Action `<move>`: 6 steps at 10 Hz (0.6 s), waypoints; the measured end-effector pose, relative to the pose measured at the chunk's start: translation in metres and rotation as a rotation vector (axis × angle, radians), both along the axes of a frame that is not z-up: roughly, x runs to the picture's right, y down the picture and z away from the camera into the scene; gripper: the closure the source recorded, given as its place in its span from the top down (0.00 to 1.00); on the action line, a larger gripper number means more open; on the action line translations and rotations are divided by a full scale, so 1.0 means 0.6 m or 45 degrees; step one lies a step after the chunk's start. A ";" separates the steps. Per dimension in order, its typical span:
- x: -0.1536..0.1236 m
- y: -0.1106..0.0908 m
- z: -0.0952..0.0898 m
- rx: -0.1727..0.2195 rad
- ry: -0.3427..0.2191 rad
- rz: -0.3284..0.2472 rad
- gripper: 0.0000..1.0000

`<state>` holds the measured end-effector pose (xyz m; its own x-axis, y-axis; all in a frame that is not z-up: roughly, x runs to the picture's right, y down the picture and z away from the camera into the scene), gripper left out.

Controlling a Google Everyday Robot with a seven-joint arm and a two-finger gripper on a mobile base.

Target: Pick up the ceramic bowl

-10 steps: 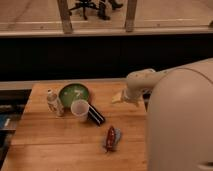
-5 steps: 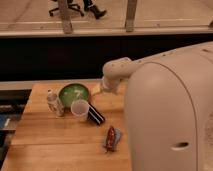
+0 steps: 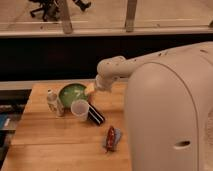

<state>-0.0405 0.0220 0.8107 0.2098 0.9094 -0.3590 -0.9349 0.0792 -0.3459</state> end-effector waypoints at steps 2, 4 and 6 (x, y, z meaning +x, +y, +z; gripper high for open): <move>0.010 0.003 0.010 -0.016 0.028 0.032 0.80; 0.017 -0.019 0.045 -0.025 0.047 0.042 0.80; -0.006 -0.058 0.080 -0.024 0.036 0.020 0.80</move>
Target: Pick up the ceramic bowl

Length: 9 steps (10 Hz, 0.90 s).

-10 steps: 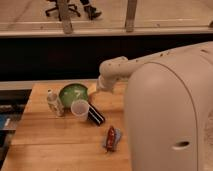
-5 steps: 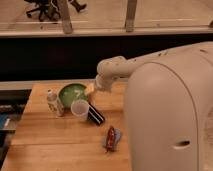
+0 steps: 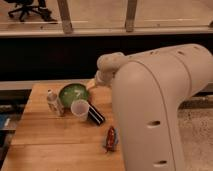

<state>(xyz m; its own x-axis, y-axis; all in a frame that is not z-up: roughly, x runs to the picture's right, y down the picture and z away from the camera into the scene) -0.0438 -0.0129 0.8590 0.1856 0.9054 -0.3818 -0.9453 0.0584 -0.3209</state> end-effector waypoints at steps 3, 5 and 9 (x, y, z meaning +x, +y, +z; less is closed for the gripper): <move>-0.033 -0.033 0.049 -0.020 -0.034 -0.026 0.80; -0.066 -0.026 0.089 -0.062 -0.077 -0.044 0.80; -0.108 -0.003 0.125 -0.141 -0.135 -0.077 0.80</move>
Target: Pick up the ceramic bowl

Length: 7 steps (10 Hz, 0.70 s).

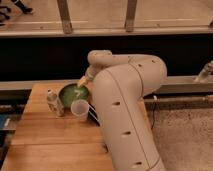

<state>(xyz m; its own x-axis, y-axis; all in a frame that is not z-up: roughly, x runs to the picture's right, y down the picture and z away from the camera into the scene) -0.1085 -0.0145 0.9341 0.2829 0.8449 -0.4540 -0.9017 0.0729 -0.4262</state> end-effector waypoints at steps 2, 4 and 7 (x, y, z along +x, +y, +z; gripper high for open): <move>-0.014 0.014 0.010 -0.045 -0.033 -0.008 0.80; -0.030 0.032 0.020 -0.090 -0.046 -0.033 0.80; -0.042 0.061 0.038 -0.159 -0.056 -0.059 0.80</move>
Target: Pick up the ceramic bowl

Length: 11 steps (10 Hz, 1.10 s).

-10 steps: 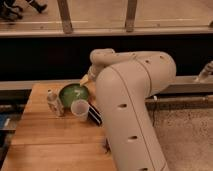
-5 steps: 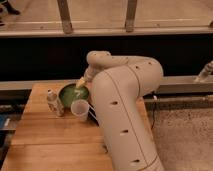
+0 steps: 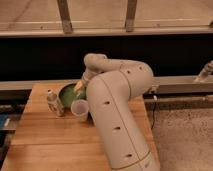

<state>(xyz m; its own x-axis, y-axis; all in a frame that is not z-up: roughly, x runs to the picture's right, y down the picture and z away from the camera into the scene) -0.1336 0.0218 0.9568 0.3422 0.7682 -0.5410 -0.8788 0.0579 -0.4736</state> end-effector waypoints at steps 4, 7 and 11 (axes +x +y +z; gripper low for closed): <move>0.001 0.027 0.004 -0.058 0.008 -0.029 0.49; 0.012 0.023 -0.004 -0.051 0.023 -0.021 0.21; 0.020 0.020 -0.009 -0.048 0.035 -0.002 0.00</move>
<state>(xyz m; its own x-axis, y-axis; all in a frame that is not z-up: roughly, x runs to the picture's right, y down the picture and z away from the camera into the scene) -0.1215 0.0338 0.9517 0.3283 0.7465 -0.5787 -0.8913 0.0420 -0.4514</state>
